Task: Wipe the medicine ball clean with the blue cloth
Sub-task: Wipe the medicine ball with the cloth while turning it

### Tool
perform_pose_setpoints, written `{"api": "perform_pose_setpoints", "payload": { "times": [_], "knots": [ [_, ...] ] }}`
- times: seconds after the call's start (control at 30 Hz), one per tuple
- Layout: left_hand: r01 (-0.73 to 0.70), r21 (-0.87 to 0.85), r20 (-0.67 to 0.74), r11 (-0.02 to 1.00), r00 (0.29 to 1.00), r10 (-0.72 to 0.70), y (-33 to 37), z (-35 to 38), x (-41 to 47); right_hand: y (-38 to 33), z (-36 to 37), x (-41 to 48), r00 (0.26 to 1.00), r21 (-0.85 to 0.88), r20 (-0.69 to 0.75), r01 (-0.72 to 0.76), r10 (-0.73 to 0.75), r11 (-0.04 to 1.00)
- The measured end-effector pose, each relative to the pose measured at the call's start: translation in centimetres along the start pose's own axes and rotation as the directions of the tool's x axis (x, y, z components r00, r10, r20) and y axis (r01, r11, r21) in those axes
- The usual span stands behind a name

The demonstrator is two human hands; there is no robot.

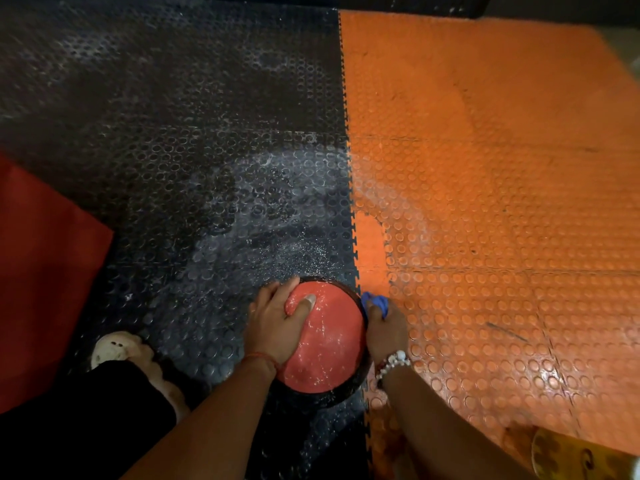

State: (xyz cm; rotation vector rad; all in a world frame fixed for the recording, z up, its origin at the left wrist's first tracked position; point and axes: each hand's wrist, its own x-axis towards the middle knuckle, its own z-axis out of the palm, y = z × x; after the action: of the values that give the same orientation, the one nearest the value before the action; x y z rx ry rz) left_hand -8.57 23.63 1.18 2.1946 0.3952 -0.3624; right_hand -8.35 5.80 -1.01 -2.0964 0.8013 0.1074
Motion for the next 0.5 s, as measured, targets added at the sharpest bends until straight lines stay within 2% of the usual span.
{"api": "perform_pose_setpoints", "payload": {
  "times": [0.07, 0.1, 0.17, 0.23, 0.3, 0.37, 0.5],
  "knots": [
    [0.006, 0.005, 0.012, 1.0, 1.0, -0.006, 0.1, 0.1, 0.3, 0.5, 0.0, -1.9, 0.995, 0.052, -0.084, -0.059, 0.063, 0.997],
    [0.009, 0.005, 0.016, 1.0, 1.0, -0.009, 0.1, 0.0, 0.4, 0.3, 0.1, -3.0, 0.992, 0.053, -0.122, -0.033, 0.039, 0.998],
    [0.005, 0.009, 0.012, 1.0, 1.0, -0.005, 0.1, -0.1, 0.5, -0.7, 0.3, -5.1, 0.982, 0.036, -0.135, 0.141, -0.135, 0.989],
    [-0.003, 0.004, 0.008, 1.0, 1.0, 0.003, 0.0, -0.2, 0.6, -2.0, 0.4, -5.6, 0.945, 0.01, -0.06, 0.321, -0.32, 0.947],
    [-0.014, -0.017, 0.012, 1.0, 1.0, 0.015, -0.3, -0.3, 0.4, -2.9, 0.4, -4.5, 0.91, -0.043, 0.023, 0.415, -0.415, 0.909],
    [-0.012, -0.03, 0.011, 0.999, 1.0, 0.012, -0.7, -0.4, 0.3, -3.0, 0.3, -2.6, 0.923, -0.087, 0.054, 0.384, -0.38, 0.919],
    [0.0, -0.025, -0.002, 1.0, 1.0, 0.0, -0.4, -0.2, 0.0, -1.2, 0.0, -0.6, 0.981, -0.097, 0.034, 0.192, -0.19, 0.976]
  ]
}}
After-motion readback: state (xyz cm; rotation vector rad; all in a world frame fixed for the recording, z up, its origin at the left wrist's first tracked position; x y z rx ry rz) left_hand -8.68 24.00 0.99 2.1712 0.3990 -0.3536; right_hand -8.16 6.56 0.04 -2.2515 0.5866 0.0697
